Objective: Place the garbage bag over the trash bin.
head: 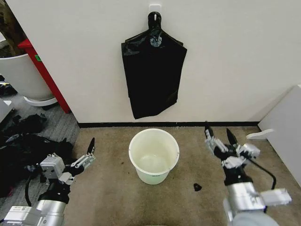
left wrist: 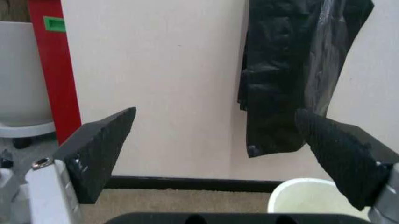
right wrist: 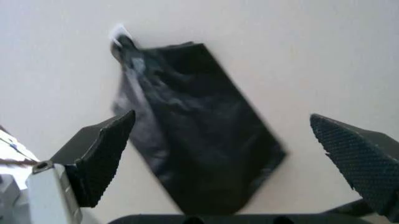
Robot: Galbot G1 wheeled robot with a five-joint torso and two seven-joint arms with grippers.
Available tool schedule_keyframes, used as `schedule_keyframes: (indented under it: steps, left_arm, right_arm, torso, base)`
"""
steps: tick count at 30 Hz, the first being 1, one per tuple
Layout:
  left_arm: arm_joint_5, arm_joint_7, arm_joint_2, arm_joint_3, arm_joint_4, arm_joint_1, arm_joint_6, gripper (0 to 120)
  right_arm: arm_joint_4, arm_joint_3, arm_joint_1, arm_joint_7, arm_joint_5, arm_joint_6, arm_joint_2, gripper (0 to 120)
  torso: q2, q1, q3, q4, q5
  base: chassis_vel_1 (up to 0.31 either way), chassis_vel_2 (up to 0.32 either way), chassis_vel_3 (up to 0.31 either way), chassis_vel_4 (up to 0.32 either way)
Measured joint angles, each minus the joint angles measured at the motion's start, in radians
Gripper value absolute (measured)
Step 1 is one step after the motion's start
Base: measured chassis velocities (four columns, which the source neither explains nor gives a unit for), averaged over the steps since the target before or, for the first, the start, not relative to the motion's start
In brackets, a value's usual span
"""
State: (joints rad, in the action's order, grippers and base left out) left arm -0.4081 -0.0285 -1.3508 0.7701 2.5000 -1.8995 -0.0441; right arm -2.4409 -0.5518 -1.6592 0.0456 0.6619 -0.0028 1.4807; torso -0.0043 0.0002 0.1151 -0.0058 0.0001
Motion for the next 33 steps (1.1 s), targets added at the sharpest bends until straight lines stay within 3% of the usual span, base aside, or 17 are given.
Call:
schedule_keyframes:
  steps: [9,13,17,21,26,33]
  left_arm:
    - [-0.010,0.000,0.008,-0.003,0.000,0.000,0.000,100]
    - [-0.017,-0.008,0.044,-0.009,0.000,0.014,0.032,100]
    - [-0.018,-0.008,0.060,-0.016,0.000,0.018,0.035,100]
    - [-0.042,0.000,0.082,-0.003,0.000,0.015,0.017,100]
    - [-0.055,0.014,0.083,0.013,0.000,0.009,0.017,100]
    - [-0.059,0.015,0.078,0.037,0.000,0.001,0.018,100]
  right_arm:
    - [-0.002,0.015,0.128,-0.073,0.348,-0.086,-0.092,100]
    - [-0.005,0.022,0.226,-0.120,0.558,-0.117,-0.181,100]
    - [0.016,0.028,0.288,-0.121,0.622,-0.120,-0.221,100]
    - [0.150,0.096,0.503,-0.142,0.727,-0.134,-0.269,100]
    - [0.312,0.209,0.709,-0.165,0.791,-0.142,-0.253,100]
    - [0.445,0.296,0.968,-0.222,0.901,-0.147,-0.130,100]
  torso:
    - [0.000,0.000,0.000,0.0000,0.0000]
    - [0.000,0.000,0.000,-0.0003,0.0000]
    - [0.000,0.000,0.000,-0.0002,0.0000]
    - [0.000,0.000,0.000,-0.0001,0.0001]
    - [0.000,0.000,0.000,-0.0001,-0.0002]
    - [0.000,0.000,0.000,0.0000,-0.0004]
  base:
    - [0.000,0.000,0.000,0.000]
    - [0.000,0.000,0.000,0.000]
    - [0.000,0.000,0.000,0.000]
    - [0.000,0.000,0.000,0.000]
    - [0.000,0.000,0.000,0.000]
    - [0.000,0.000,0.000,0.000]
